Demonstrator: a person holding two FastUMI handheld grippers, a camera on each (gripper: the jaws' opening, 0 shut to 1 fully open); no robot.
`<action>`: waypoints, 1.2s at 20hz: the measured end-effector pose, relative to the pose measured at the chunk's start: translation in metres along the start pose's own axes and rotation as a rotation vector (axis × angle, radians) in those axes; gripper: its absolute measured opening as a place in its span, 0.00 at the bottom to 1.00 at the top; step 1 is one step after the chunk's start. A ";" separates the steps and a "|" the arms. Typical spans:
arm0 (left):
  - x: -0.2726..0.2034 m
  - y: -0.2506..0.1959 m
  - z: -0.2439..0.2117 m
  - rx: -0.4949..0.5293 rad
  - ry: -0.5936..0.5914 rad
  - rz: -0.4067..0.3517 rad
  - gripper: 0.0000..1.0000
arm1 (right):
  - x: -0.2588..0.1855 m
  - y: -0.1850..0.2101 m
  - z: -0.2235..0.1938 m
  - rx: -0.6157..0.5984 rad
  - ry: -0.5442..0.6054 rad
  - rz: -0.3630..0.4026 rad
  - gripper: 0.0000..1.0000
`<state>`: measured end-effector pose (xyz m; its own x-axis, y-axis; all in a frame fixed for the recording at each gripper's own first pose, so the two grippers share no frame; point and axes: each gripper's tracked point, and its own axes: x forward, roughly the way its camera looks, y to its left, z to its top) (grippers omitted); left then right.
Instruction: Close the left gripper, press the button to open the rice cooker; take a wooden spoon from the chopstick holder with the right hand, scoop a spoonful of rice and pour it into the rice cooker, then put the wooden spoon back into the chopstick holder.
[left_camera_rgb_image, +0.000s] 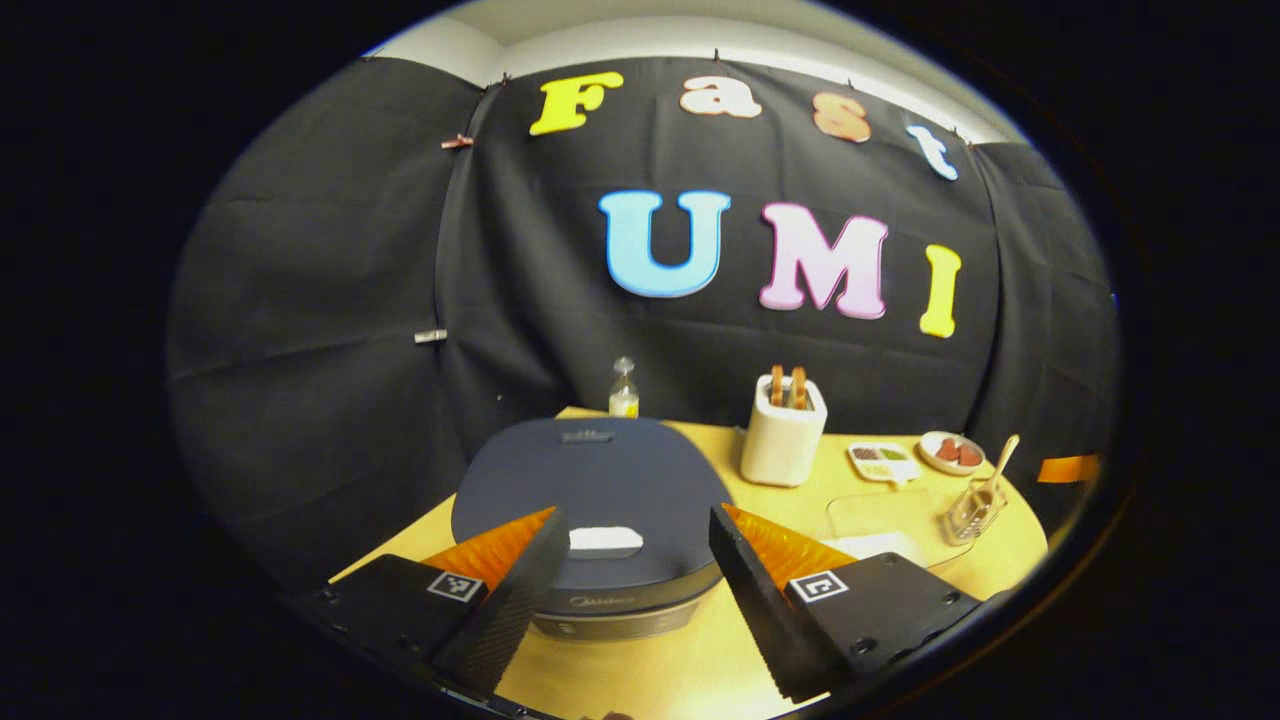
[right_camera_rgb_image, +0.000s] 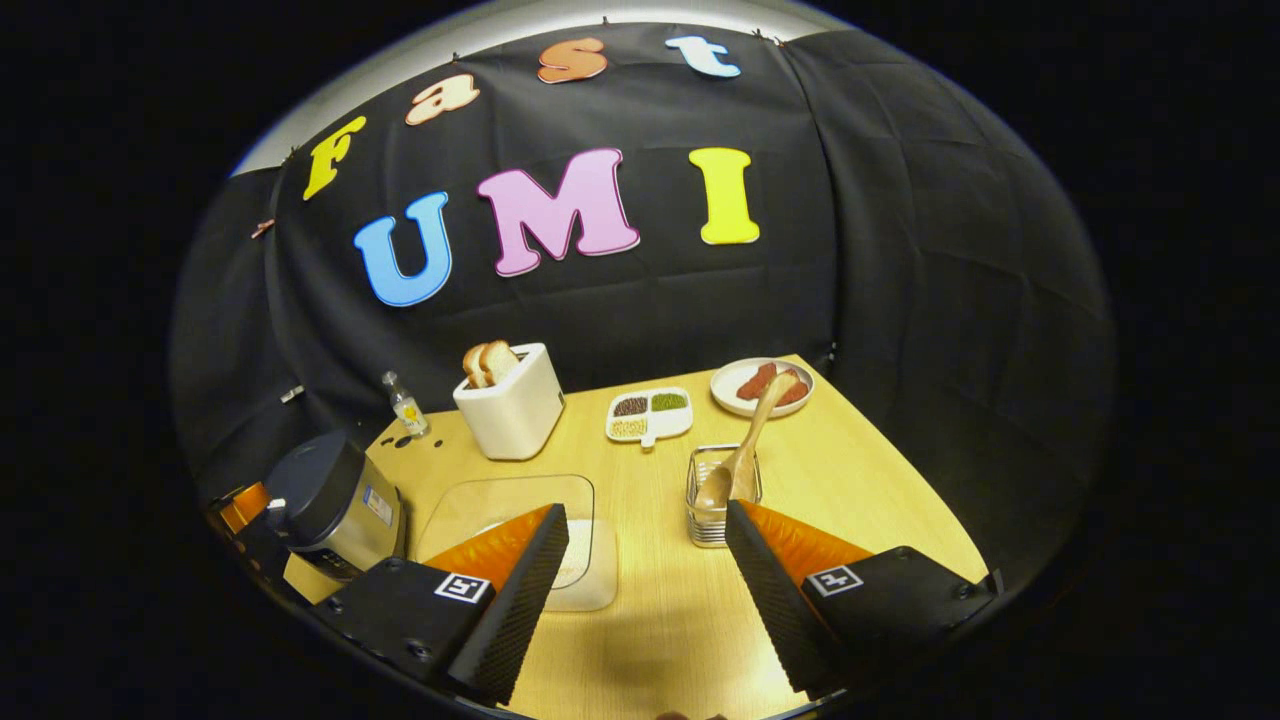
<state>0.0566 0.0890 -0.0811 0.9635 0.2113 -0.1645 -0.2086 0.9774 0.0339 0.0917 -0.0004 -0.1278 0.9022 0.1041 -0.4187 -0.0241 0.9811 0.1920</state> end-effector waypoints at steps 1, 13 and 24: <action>-0.008 -0.006 0.015 0.003 -0.030 -0.010 0.95 | -0.007 0.003 0.014 -0.015 -0.038 0.002 0.98; -0.069 -0.055 0.067 -0.045 -0.122 -0.129 0.95 | -0.085 0.004 0.061 -0.087 -0.238 -0.047 0.98; -0.065 -0.075 0.062 -0.027 -0.093 -0.174 0.95 | -0.051 0.022 0.068 -0.053 -0.209 -0.017 0.98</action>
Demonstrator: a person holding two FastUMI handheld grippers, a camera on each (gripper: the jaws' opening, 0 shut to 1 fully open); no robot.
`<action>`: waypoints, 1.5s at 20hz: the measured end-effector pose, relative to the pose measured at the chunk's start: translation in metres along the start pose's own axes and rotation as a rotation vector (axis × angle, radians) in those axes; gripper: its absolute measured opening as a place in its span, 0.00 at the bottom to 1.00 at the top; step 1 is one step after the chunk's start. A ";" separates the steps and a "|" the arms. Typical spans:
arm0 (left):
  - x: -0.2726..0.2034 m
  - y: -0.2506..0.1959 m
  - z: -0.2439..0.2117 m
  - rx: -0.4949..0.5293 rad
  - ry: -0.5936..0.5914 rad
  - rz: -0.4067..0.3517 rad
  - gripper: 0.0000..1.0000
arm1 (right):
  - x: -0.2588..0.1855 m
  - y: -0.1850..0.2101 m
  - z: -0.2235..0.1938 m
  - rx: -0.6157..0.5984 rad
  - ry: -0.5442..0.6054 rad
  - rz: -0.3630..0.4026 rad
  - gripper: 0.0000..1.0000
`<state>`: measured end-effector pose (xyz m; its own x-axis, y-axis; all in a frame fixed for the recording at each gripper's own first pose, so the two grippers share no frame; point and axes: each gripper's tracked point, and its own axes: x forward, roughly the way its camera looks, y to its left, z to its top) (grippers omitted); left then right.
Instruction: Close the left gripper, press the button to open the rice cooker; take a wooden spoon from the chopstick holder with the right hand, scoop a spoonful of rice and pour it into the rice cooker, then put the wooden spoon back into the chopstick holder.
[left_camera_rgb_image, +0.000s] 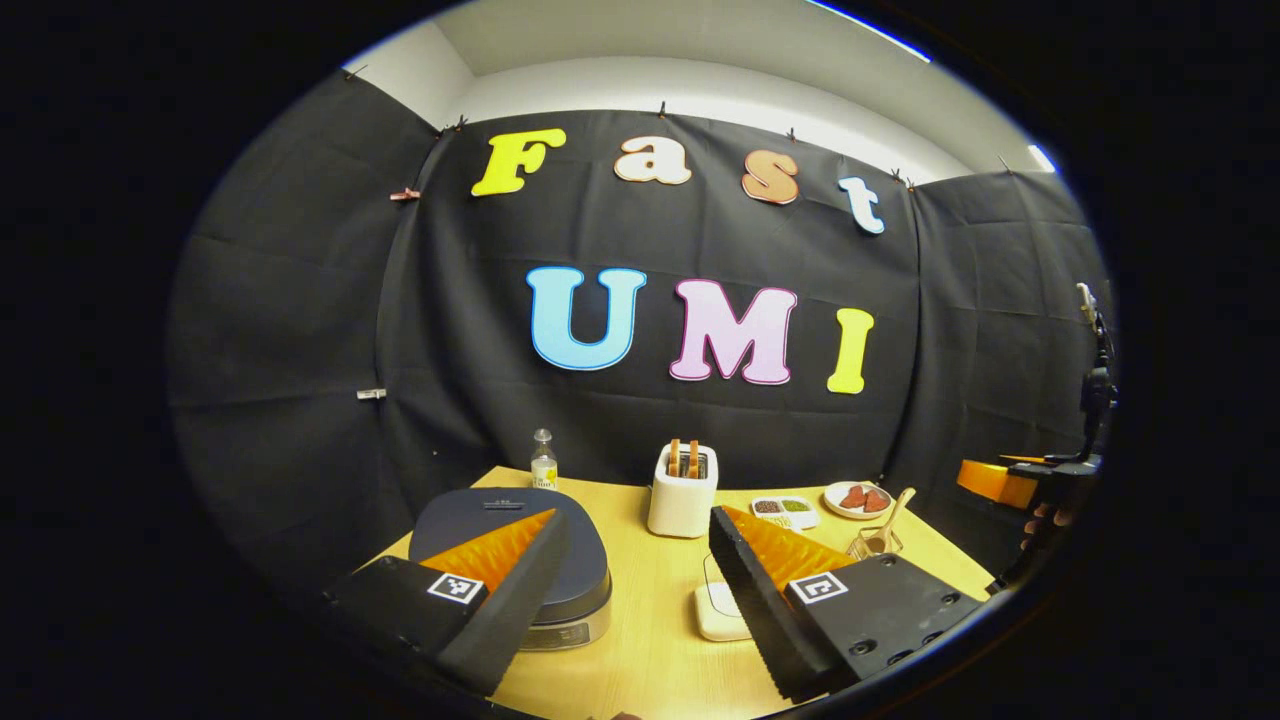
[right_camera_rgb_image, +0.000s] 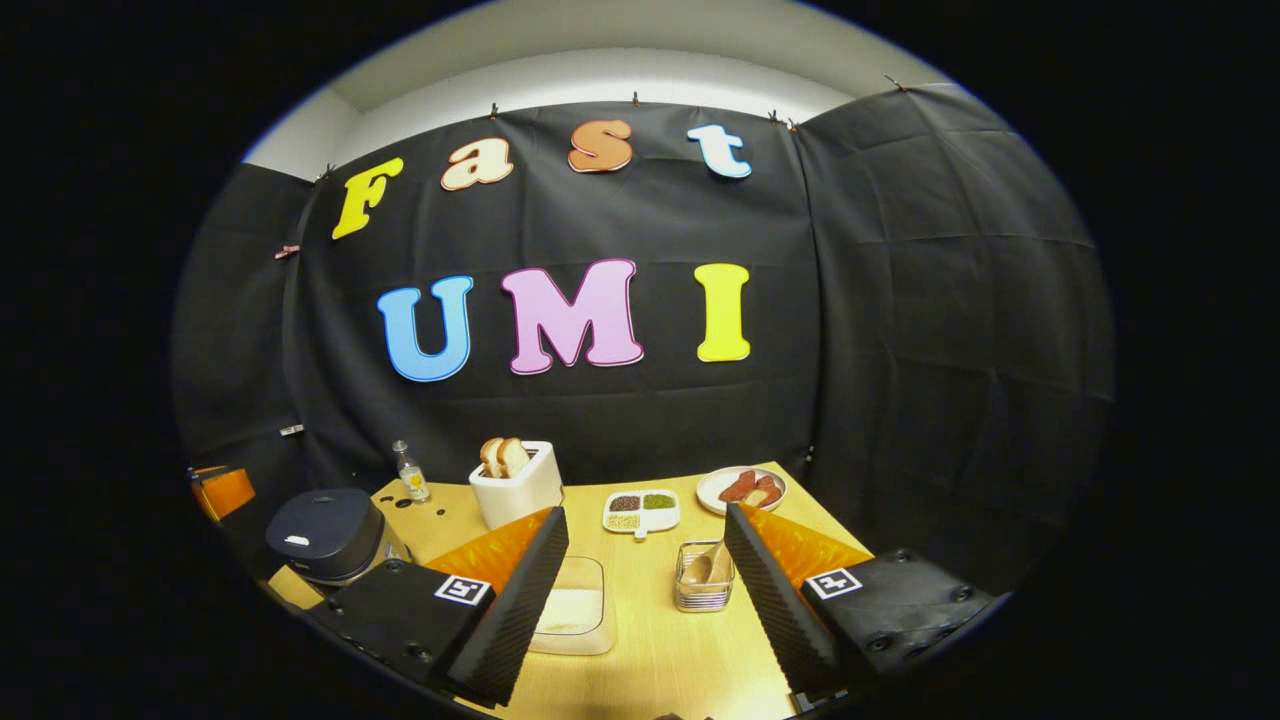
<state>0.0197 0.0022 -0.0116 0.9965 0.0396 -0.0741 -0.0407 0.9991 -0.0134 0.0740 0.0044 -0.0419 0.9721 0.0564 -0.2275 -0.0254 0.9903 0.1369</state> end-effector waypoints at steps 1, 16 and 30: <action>-0.001 -0.001 0.001 -0.009 -0.001 -0.001 0.95 | 0.005 0.000 0.003 0.003 0.007 0.001 0.98; 0.006 -0.005 -0.003 0.021 0.015 -0.016 0.95 | 0.018 -0.013 0.009 -0.009 0.010 -0.056 0.98; -0.001 -0.012 -0.008 0.007 0.020 -0.004 0.95 | 0.009 -0.007 -0.004 -0.054 0.044 -0.025 0.99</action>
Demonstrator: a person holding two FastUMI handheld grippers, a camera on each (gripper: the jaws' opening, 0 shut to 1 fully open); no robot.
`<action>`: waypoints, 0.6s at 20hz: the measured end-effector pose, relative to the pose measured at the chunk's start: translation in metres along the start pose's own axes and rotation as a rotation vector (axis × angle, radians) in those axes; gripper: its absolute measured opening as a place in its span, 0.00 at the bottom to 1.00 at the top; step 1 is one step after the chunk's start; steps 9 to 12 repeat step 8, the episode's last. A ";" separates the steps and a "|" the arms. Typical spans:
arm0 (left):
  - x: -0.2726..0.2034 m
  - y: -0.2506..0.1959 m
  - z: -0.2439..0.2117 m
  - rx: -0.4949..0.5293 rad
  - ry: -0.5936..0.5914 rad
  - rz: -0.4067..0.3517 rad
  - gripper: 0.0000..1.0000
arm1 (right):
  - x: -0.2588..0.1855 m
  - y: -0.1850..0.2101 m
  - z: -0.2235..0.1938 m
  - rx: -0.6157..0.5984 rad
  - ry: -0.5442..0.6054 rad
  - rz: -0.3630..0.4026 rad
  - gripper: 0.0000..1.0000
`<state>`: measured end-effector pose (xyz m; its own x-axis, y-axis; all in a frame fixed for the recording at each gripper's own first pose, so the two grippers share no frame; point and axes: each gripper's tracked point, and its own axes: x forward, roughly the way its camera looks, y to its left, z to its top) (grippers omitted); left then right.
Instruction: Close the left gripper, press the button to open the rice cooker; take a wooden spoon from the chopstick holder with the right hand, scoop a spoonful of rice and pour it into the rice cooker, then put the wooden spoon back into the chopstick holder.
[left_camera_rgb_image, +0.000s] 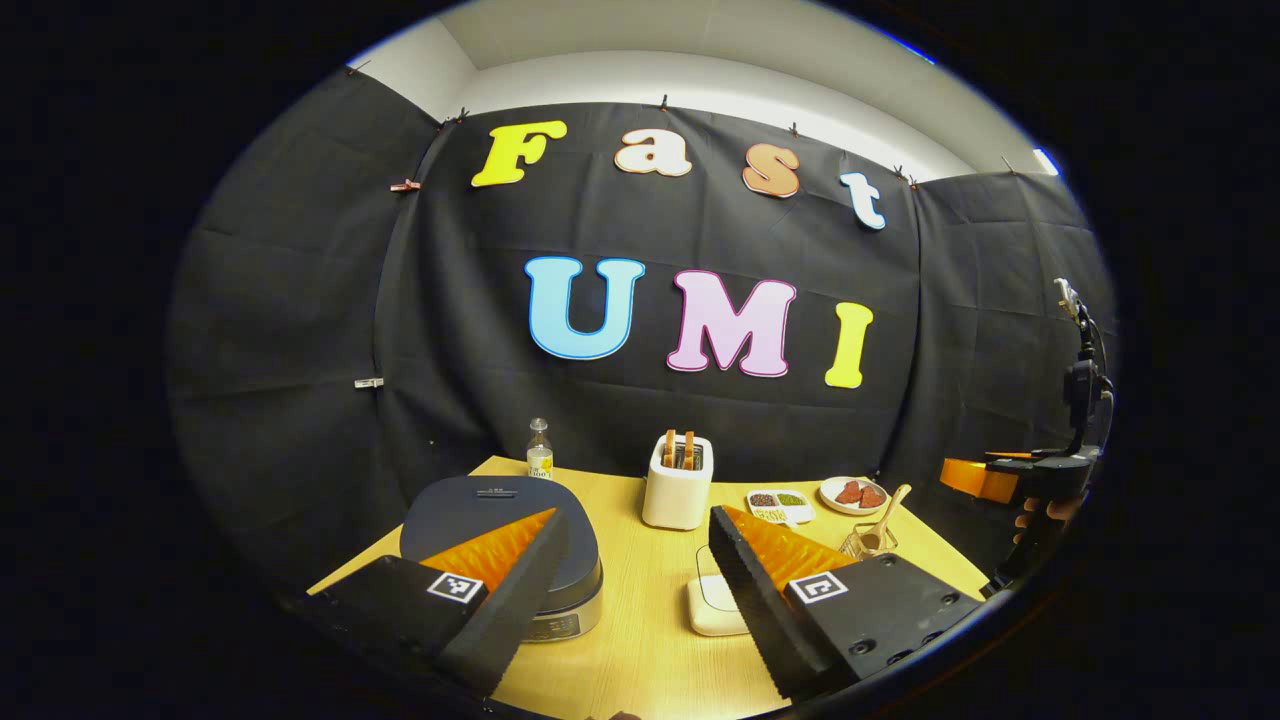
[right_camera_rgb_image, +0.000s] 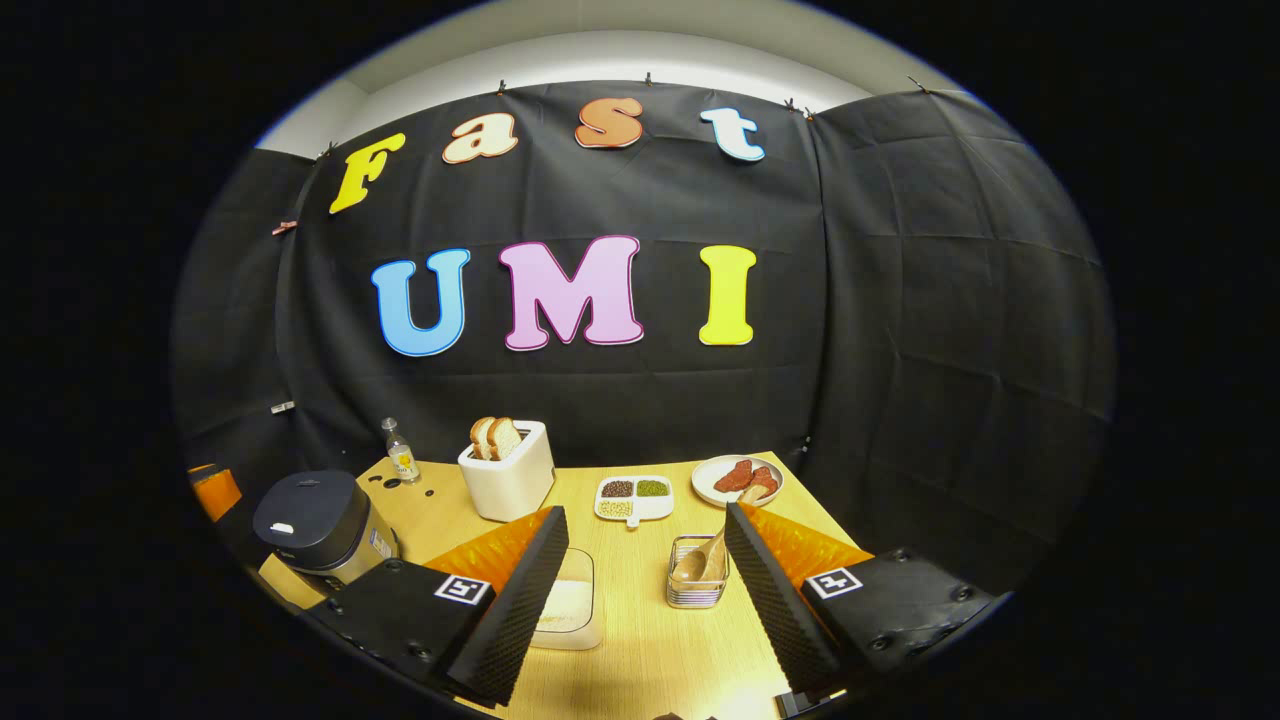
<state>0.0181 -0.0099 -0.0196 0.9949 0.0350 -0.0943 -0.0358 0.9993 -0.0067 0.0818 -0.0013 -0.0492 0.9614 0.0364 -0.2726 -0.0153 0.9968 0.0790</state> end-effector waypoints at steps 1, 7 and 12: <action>-0.002 -0.001 -0.001 0.000 0.002 0.000 0.95 | -0.001 0.001 0.000 -0.001 -0.001 0.003 0.99; -0.009 0.000 -0.008 0.001 0.008 -0.002 0.95 | -0.008 -0.003 -0.003 -0.018 -0.001 -0.001 0.99; -0.009 0.000 -0.011 0.001 0.011 -0.001 0.95 | -0.008 -0.005 -0.005 -0.019 0.004 -0.005 0.99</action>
